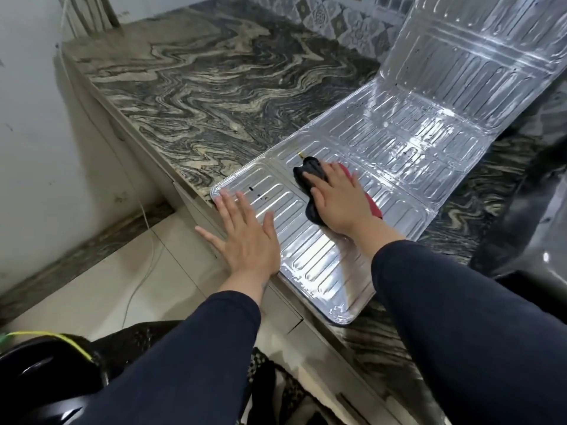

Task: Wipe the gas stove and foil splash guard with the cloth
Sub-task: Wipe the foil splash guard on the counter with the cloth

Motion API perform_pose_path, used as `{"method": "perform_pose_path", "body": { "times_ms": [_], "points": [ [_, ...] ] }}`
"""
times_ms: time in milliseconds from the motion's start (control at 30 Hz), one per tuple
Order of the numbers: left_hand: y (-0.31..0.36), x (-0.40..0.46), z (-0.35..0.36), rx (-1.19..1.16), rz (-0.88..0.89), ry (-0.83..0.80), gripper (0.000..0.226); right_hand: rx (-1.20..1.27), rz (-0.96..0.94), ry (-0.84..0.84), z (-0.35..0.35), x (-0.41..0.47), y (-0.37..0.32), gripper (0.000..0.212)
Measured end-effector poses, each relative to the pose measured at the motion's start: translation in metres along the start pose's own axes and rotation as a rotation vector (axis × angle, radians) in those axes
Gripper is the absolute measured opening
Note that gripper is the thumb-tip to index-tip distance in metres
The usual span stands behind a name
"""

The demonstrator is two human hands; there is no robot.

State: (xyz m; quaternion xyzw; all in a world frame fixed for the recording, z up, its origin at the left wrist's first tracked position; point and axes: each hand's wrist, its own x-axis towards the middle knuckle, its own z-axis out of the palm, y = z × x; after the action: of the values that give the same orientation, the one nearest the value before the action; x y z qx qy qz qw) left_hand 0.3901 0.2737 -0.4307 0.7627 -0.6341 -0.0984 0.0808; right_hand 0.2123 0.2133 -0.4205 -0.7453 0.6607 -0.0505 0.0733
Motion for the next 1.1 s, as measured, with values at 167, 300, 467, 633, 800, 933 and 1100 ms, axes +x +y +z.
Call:
{"method": "perform_pose_path", "body": {
  "times_ms": [167,300,467,633,800,933,1100],
  "points": [
    [-0.016,0.022,-0.012,-0.100,0.001,0.098,0.063,0.003,0.004,0.020,0.004,-0.002,-0.003,0.046],
    [-0.043,0.093,-0.032,-0.128,0.007,0.111,0.059,-0.001,0.005,0.025,0.004,-0.001,-0.002,0.049],
    [-0.050,0.140,-0.028,-0.017,0.116,0.023,0.057,-0.006,0.007,0.040,0.004,-0.002,-0.002,0.053],
    [-0.051,0.141,-0.017,0.038,0.102,0.015,0.056,0.004,0.025,0.029,0.005,-0.004,-0.006,0.051],
    [-0.051,0.142,-0.017,-0.018,0.095,0.040,0.056,0.057,-0.091,0.030,0.010,-0.037,-0.061,0.052],
    [-0.053,0.142,-0.015,-0.055,0.099,0.049,0.055,0.035,-0.278,-0.011,0.023,-0.032,-0.103,0.051],
    [-0.055,0.142,-0.016,-0.117,0.111,0.048,0.053,0.017,-0.313,-0.077,0.023,0.009,-0.117,0.059]
  ]
}}
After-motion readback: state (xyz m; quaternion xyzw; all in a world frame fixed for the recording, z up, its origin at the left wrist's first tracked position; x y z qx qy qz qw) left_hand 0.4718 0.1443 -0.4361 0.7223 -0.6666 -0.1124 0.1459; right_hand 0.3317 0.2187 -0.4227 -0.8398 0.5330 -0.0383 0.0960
